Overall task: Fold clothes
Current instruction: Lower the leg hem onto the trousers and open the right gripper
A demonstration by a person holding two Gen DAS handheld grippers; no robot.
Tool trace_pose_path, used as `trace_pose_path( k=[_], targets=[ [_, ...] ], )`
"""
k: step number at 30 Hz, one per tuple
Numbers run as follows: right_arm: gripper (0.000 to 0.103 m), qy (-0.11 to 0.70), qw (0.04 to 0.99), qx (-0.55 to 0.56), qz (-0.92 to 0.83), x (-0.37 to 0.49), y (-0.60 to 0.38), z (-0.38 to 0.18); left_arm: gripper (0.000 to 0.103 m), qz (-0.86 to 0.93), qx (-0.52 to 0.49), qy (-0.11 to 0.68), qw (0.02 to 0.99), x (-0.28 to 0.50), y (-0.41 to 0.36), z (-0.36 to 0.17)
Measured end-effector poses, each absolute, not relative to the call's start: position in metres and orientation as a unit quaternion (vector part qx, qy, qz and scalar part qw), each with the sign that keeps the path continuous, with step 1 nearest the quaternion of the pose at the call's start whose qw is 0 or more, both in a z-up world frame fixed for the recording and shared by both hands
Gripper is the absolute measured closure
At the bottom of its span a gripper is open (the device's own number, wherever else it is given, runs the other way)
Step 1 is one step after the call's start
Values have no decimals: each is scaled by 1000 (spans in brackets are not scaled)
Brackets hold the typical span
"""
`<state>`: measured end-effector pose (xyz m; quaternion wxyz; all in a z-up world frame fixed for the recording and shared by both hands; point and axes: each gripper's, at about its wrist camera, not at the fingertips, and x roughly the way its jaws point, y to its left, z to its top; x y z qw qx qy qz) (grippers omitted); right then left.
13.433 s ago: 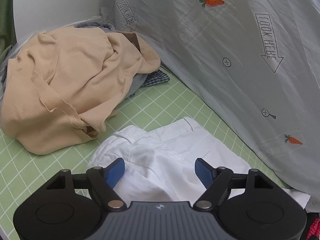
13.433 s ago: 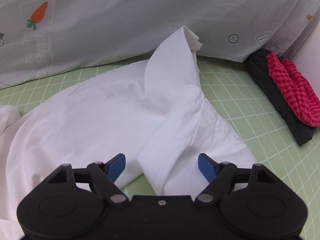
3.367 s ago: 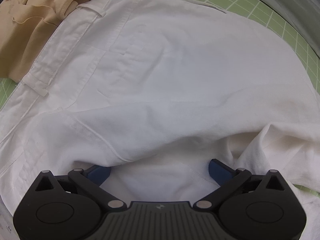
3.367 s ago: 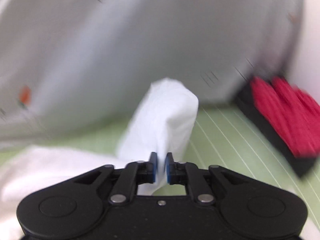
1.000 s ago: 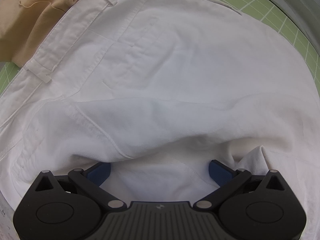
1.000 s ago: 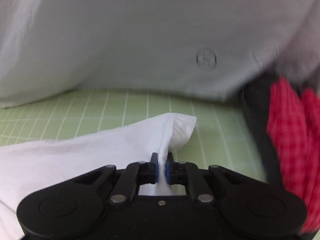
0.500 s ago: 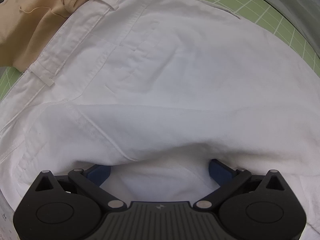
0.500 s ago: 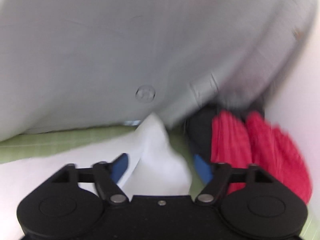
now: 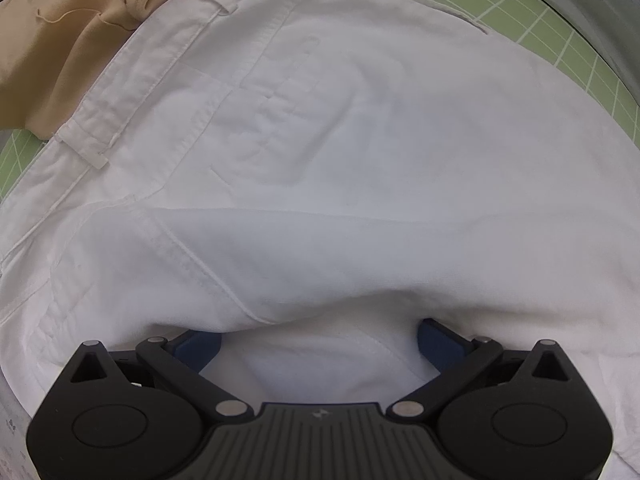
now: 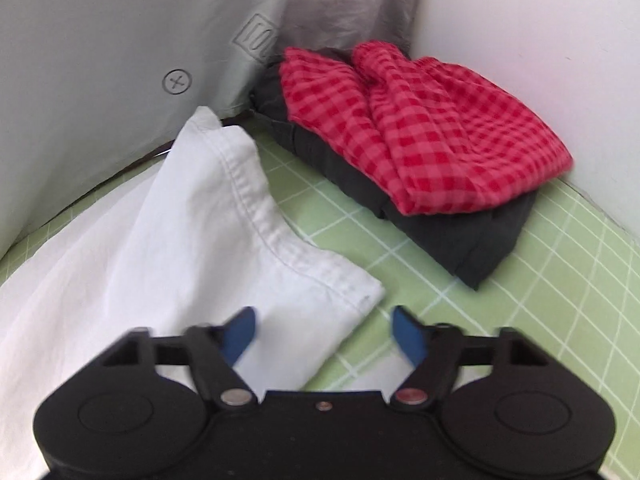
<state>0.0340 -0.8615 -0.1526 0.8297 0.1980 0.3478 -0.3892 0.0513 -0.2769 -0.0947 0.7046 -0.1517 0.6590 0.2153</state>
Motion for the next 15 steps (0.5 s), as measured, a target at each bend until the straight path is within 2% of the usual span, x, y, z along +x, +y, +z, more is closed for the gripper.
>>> trace_pose_path(
  k=[1,2,8,9,10,11,12,14,15],
  targets=[
    [84,347,827,203,-392,30,-863,-153,0,216,-152,658,705,49,-278,-94],
    [94,347,825,206,-396,26,-864,-152,0,217,-152,658,705,47,-279,-93],
    [94,342,810,226,-418,0,-870,-149,0,220,-155,654,707,33,-286,-87],
    [91,342,808,230,-422,-5,-872,-149,0,221,-154,654,707,31,-287,-86],
    [81,341,805,233,-426,-9,-873,-148,0,219,-153,656,706,30,-288,-85],
    [65,340,802,237,-430,-13,-874,-147,0,218,-151,659,704,29,-290,-84],
    [56,339,806,229,-429,-17,-872,-143,0,215,-148,661,704,27,-291,-83],
    [27,335,815,201,-428,-25,-861,-130,0,207,-144,661,707,20,-294,-79],
    [23,335,820,191,-423,-31,-856,-124,0,198,-145,657,713,15,-297,-75]
  ],
)
